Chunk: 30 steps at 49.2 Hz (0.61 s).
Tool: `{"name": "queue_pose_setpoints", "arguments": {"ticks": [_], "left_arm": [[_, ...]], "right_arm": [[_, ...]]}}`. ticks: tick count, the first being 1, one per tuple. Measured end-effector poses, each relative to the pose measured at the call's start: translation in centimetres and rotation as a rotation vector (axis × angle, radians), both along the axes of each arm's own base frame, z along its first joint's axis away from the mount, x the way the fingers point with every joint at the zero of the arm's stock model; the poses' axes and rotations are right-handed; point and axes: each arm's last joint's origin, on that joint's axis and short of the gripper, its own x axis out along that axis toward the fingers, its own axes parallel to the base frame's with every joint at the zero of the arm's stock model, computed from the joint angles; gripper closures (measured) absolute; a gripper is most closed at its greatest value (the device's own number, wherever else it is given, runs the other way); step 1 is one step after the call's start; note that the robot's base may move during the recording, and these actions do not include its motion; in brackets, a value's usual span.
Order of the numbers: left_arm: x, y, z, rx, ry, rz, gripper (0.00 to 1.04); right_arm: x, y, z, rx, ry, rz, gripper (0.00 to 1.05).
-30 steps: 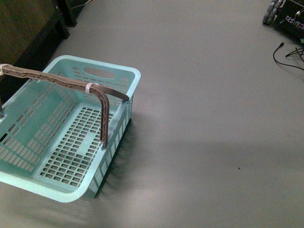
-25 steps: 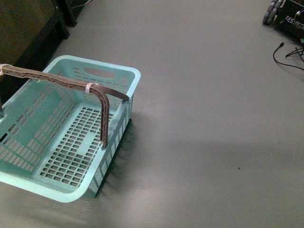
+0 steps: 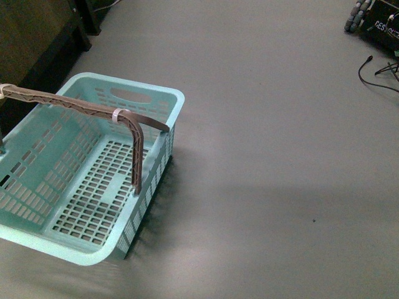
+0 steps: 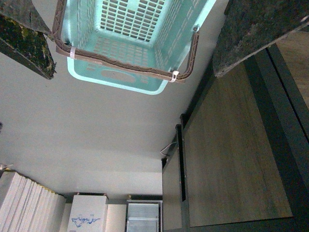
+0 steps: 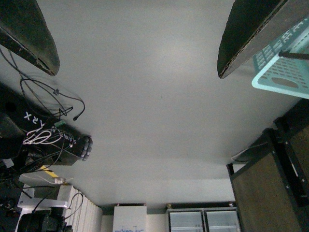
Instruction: Pick lemon and mango into basket
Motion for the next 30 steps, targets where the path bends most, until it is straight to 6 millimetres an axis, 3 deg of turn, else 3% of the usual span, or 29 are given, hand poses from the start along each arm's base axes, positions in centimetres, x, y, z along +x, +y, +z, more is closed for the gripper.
{"name": "queue_pose_setpoints", "arguments": {"ticks": [15, 21, 30], "left_arm": [[0.0, 0.0, 0.0, 0.0, 0.0, 0.0, 0.07], [0.5, -0.1, -0.5, -0.141, 0.281, 0.217, 0.07], [2.1, -0.5, -0.1, -0.273, 0.293, 0.242, 0.07]], "right_arm": [[0.0, 0.0, 0.0, 0.0, 0.0, 0.0, 0.09], [0.0, 0.0, 0.0, 0.0, 0.0, -0.001, 0.09], [0.0, 0.0, 0.0, 0.0, 0.0, -0.002, 0.09]]}}
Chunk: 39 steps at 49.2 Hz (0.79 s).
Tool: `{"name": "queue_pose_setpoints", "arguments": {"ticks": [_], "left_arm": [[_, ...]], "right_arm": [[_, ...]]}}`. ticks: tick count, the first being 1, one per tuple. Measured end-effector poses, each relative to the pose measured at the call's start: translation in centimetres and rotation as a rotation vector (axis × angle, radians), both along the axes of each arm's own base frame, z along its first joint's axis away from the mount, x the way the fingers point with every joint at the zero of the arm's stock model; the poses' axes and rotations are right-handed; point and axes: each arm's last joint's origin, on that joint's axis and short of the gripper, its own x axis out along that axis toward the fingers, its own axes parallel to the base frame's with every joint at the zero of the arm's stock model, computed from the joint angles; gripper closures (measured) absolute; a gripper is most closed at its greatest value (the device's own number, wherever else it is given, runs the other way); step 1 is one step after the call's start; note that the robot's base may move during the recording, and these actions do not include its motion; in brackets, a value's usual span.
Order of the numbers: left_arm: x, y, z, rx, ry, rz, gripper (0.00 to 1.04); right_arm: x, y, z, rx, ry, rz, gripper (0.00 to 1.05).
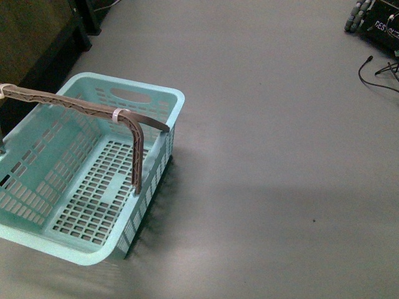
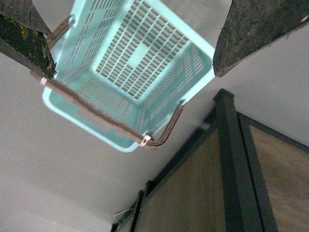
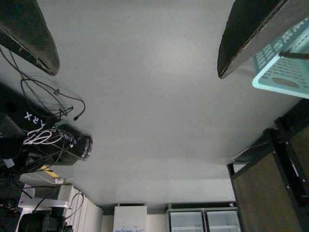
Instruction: Pick lemon and mango into basket
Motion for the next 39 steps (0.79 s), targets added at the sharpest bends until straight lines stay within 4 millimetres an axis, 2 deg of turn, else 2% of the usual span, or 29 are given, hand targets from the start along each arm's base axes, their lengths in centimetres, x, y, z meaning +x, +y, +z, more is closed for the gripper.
{"name": "queue_pose_setpoints", "arguments": {"ticks": [6, 12, 19, 39], "left_arm": [[2.4, 0.1, 1.3, -0.123, -0.046, -0.017, 0.07], [5.0, 0.2, 0.9, -0.301, -0.023, -0.034, 0.07], [8.9, -0.8, -1.3, -0.538, 0.075, -0.059, 0.07], [14.7, -2.2, -6.8, -0.712, 0.224, 0.055, 0.07]], "right_arm": [[0.0, 0.0, 0.0, 0.0, 0.0, 0.0, 0.09], [0.0, 0.0, 0.0, 0.0, 0.0, 0.0, 0.09], [0.0, 0.0, 0.0, 0.0, 0.0, 0.0, 0.09], [0.0, 0.0, 0.0, 0.0, 0.0, 0.0, 0.09]]}}
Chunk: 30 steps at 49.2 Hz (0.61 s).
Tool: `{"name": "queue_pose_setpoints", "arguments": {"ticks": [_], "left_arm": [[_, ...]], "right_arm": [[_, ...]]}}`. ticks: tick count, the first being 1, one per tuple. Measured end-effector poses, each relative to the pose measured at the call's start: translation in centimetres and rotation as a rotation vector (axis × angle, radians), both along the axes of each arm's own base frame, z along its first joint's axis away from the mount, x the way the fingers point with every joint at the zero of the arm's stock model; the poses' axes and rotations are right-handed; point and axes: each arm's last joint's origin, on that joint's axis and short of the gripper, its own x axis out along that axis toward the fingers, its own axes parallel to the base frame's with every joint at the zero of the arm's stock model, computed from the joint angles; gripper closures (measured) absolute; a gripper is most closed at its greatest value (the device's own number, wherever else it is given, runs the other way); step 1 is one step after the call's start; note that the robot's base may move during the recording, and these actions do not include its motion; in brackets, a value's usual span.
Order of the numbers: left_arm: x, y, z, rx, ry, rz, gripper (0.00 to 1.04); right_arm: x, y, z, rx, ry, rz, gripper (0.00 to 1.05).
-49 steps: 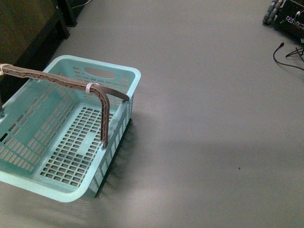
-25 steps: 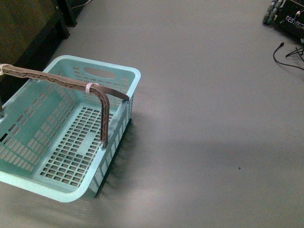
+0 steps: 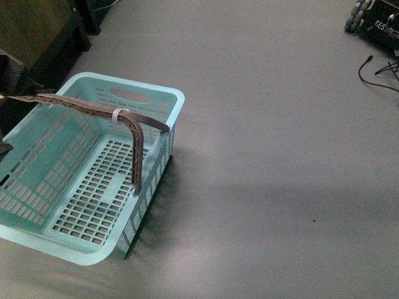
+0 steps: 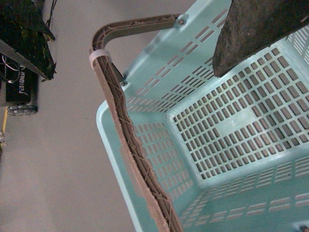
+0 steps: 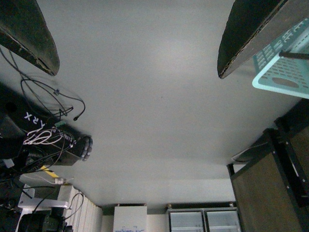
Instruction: Pick lemon and mango into basket
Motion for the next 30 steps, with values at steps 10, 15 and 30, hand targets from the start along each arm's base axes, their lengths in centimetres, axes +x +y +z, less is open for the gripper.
{"name": "queue_pose_setpoints", "arguments": {"ticks": [10, 15, 30], "left_arm": [[3.0, -0.6, -2.0, -0.041, 0.04, 0.037, 0.07], [4.4, -0.9, -2.6, -0.068, 0.038, 0.059, 0.07], [9.1, -1.7, -4.3, -0.144, 0.014, 0.094, 0.07]], "right_arm": [[0.0, 0.0, 0.0, 0.0, 0.0, 0.0, 0.09], [0.0, 0.0, 0.0, 0.0, 0.0, 0.0, 0.09], [0.0, 0.0, 0.0, 0.0, 0.0, 0.0, 0.09]]}}
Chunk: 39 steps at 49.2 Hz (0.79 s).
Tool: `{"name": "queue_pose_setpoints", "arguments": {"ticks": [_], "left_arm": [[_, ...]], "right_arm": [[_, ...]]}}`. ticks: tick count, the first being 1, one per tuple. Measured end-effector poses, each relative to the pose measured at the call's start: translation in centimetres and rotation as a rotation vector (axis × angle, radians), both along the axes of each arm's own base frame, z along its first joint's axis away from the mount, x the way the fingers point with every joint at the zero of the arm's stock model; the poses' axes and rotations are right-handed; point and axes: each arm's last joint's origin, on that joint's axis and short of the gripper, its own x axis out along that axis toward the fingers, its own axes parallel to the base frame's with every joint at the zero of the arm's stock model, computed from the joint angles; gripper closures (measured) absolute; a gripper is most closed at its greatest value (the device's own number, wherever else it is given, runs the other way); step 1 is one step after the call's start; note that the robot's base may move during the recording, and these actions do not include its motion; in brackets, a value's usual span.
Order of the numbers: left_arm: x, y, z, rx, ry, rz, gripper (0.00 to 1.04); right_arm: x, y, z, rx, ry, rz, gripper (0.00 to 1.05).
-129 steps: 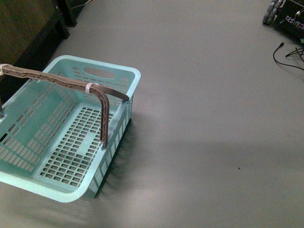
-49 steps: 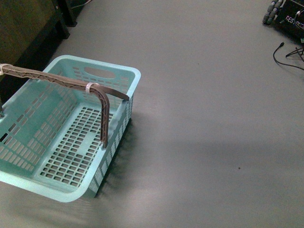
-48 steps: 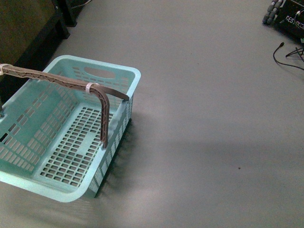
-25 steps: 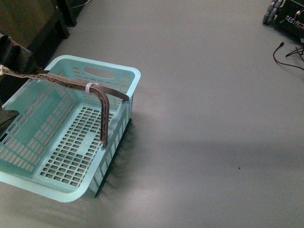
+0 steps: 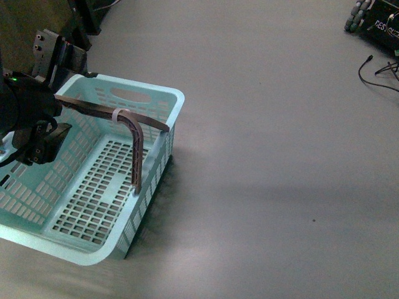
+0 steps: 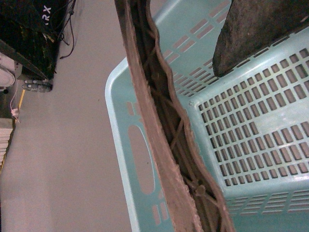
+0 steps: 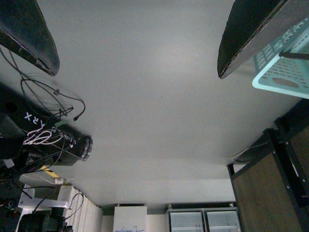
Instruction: Pick lemon and mango into basket
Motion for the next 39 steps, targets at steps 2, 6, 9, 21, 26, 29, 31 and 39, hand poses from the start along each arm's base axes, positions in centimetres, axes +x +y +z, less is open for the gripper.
{"name": "queue_pose_setpoints", "arguments": {"ticks": [2, 6, 9, 21, 26, 29, 31, 39], "left_arm": [[0.7, 0.1, -0.4, -0.008, 0.0, 0.009, 0.07], [1.5, 0.3, -0.7, -0.014, -0.004, 0.021, 0.07], [2.1, 0.6, -0.9, -0.02, -0.01, 0.034, 0.07], [3.9, 1.6, -1.3, -0.02, -0.029, 0.074, 0.07], [4.5, 1.7, -1.8, -0.015, -0.016, 0.076, 0.2], [4.7, 1.5, -2.1, -0.013, -0.006, 0.077, 0.29], [4.8, 1.4, -2.2, -0.012, -0.001, 0.08, 0.36], [4.9, 1.0, -2.5, -0.039, 0.023, 0.123, 0.68]], "right_arm": [[0.0, 0.0, 0.0, 0.0, 0.0, 0.0, 0.09], [0.0, 0.0, 0.0, 0.0, 0.0, 0.0, 0.09], [0.0, 0.0, 0.0, 0.0, 0.0, 0.0, 0.09], [0.0, 0.0, 0.0, 0.0, 0.0, 0.0, 0.09], [0.0, 0.0, 0.0, 0.0, 0.0, 0.0, 0.09], [0.0, 0.0, 0.0, 0.0, 0.0, 0.0, 0.09], [0.0, 0.0, 0.0, 0.0, 0.0, 0.0, 0.09], [0.0, 0.0, 0.0, 0.0, 0.0, 0.0, 0.09]]}}
